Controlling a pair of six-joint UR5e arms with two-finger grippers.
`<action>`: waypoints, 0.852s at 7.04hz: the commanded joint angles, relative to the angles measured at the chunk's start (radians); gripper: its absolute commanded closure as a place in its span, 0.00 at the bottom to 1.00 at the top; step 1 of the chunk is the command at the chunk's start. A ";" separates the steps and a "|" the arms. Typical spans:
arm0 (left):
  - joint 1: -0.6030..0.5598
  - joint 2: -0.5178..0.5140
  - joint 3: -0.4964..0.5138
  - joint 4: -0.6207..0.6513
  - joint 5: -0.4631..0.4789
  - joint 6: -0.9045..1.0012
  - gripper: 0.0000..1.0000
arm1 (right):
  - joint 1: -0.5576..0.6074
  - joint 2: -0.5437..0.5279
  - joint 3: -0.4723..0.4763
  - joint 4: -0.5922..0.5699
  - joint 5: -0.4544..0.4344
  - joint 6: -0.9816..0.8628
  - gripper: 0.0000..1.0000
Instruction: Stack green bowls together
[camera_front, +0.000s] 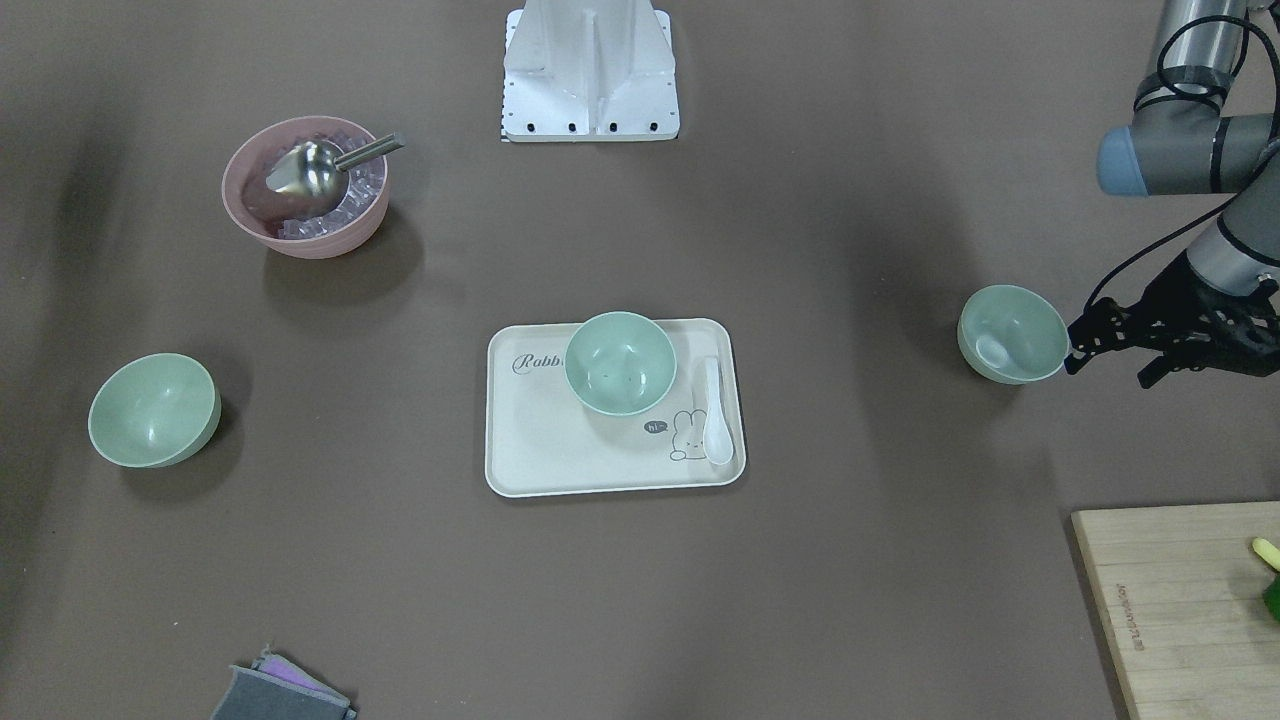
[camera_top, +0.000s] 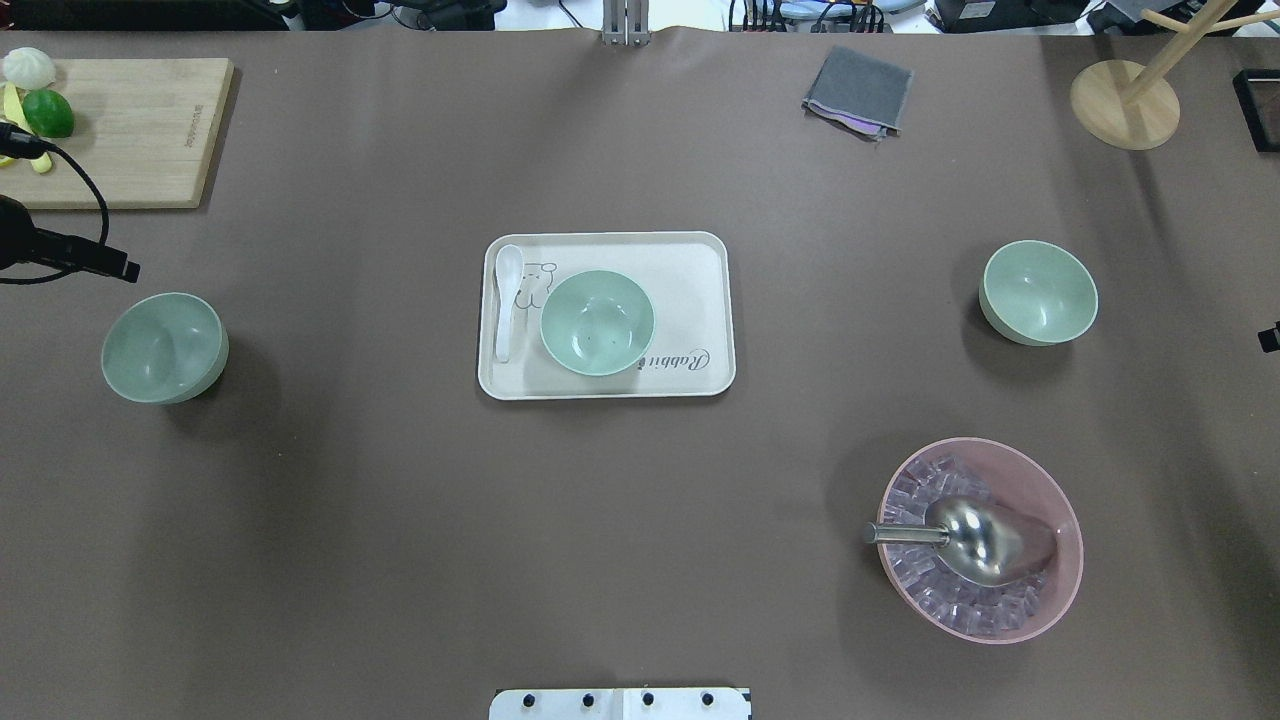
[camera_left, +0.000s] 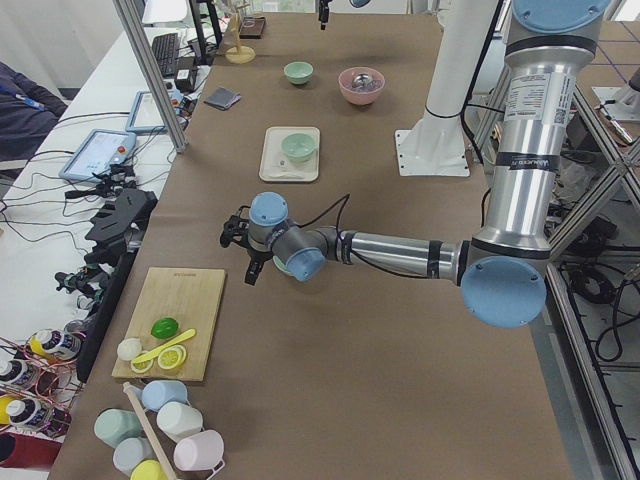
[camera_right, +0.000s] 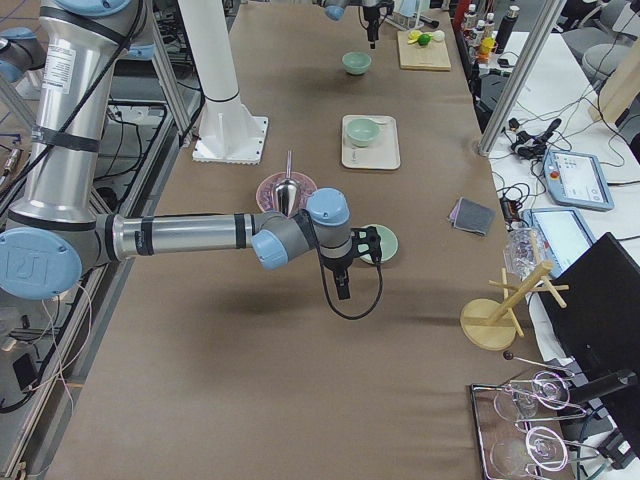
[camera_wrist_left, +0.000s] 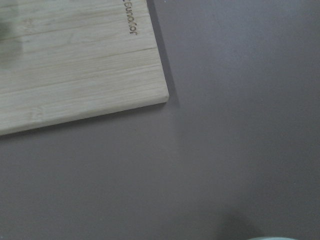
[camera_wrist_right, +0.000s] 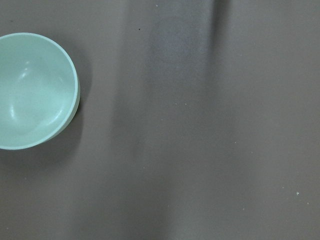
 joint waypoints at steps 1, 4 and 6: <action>0.021 0.026 -0.004 -0.010 0.004 0.002 0.19 | -0.002 -0.001 -0.002 0.001 -0.004 -0.006 0.00; 0.078 0.084 -0.004 -0.104 0.002 0.000 0.52 | -0.002 -0.001 -0.002 0.001 -0.004 -0.006 0.00; 0.091 0.084 -0.005 -0.104 0.002 0.000 0.71 | -0.002 -0.003 0.000 0.002 -0.004 -0.006 0.00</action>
